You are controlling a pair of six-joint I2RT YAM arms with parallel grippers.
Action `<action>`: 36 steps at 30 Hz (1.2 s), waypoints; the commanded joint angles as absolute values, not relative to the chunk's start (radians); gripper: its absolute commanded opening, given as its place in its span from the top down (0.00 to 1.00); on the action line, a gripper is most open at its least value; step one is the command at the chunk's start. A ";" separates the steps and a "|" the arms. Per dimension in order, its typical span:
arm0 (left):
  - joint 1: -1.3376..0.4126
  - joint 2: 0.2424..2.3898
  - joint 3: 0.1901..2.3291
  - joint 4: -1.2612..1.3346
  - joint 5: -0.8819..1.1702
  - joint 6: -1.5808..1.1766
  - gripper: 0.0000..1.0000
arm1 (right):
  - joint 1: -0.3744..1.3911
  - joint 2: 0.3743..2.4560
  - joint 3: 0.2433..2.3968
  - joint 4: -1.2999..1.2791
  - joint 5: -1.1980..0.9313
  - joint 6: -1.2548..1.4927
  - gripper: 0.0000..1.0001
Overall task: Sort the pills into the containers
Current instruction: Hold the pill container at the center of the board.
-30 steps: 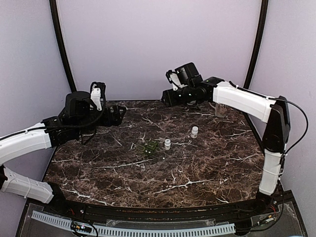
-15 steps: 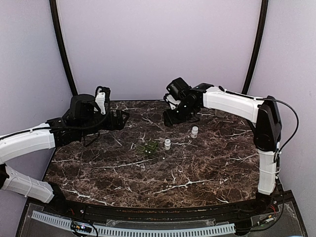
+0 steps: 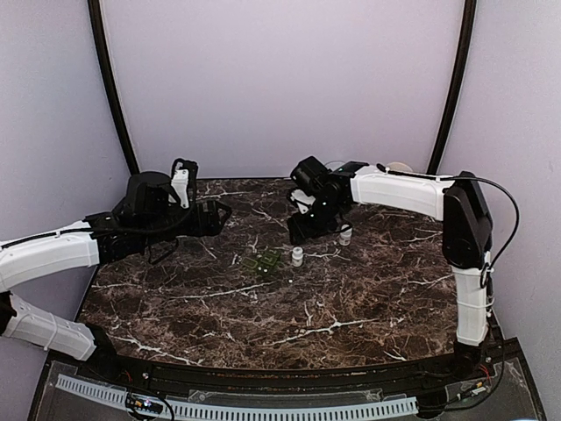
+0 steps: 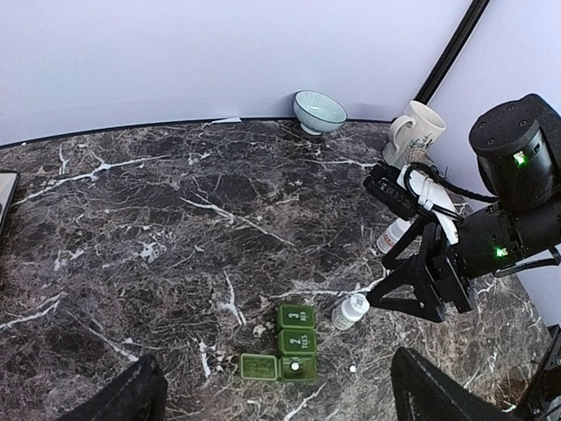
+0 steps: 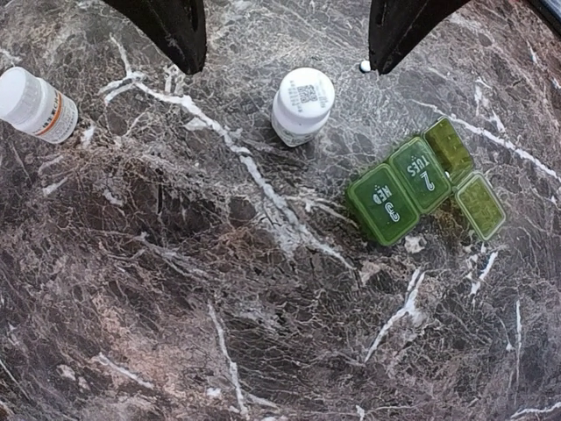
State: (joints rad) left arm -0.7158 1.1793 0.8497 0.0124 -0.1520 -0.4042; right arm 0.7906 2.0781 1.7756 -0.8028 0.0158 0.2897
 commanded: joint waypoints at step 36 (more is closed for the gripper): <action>-0.559 1.466 0.753 0.082 0.094 -0.639 0.08 | 0.871 2.030 1.785 -0.729 -0.047 0.376 0.57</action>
